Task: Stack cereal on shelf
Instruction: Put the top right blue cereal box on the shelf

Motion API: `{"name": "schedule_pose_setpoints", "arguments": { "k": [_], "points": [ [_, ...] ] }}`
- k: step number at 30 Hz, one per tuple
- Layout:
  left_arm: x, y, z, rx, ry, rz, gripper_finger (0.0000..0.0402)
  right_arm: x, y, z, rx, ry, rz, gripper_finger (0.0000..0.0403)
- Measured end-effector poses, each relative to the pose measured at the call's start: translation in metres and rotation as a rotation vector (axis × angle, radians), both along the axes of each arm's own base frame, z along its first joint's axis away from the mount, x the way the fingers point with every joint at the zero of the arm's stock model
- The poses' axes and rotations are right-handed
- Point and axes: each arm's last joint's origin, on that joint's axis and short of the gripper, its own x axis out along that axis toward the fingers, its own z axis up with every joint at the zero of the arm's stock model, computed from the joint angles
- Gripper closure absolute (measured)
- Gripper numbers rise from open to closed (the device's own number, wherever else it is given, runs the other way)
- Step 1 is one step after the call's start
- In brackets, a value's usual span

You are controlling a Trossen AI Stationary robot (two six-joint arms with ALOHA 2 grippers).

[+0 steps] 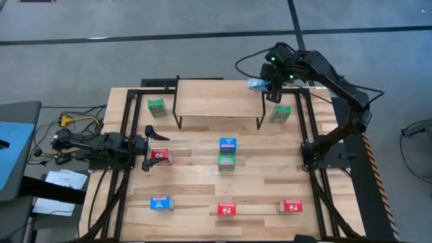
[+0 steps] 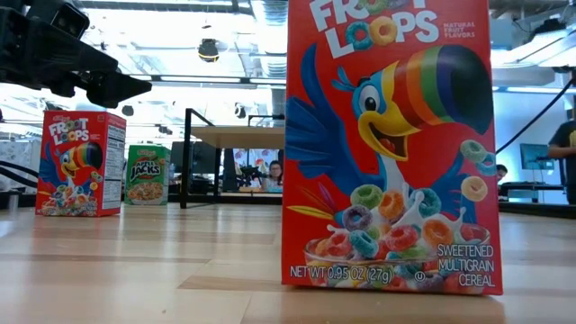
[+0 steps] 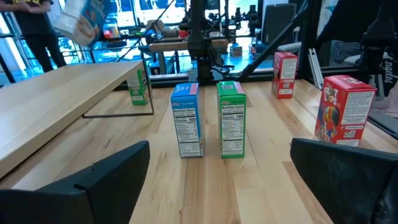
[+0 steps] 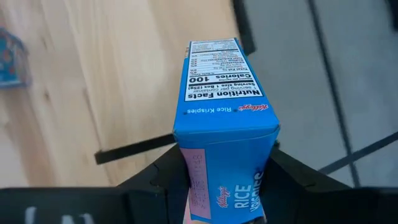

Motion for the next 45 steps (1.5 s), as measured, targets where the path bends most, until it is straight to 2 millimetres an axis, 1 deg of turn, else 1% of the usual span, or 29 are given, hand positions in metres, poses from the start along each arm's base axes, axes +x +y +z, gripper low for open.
{"name": "schedule_pose_setpoints", "arguments": {
  "k": [5, 8, 11, 16, 45],
  "points": [
    [0.0, 0.0, 0.0, 0.0, 0.0, 0.0, 0.0022, 0.017, 0.003, -0.013, 0.039, 0.058, 0.044, 0.0223],
    [0.0, 0.0, 0.0, 0.0, 0.0, 0.0, 0.0022, 0.02, 0.009, -0.015, 0.051, 0.083, 0.065, 0.0223],
    [0.0, 0.0, 0.0, 0.0, 0.0, 0.0, 0.0022, 0.027, 0.015, -0.018, 0.049, 0.102, 0.087, 0.0223],
    [0.0, 0.0, 0.0, 0.0, 0.0, -0.001, 0.0022, 0.03, 0.022, -0.019, 0.054, 0.109, 0.116, 0.0223],
    [0.0, 0.0, 0.0, 0.0, 0.001, 0.0, 0.0022, 0.03, 0.021, -0.02, 0.1, 0.085, 0.077, 0.022]
  ]
}}
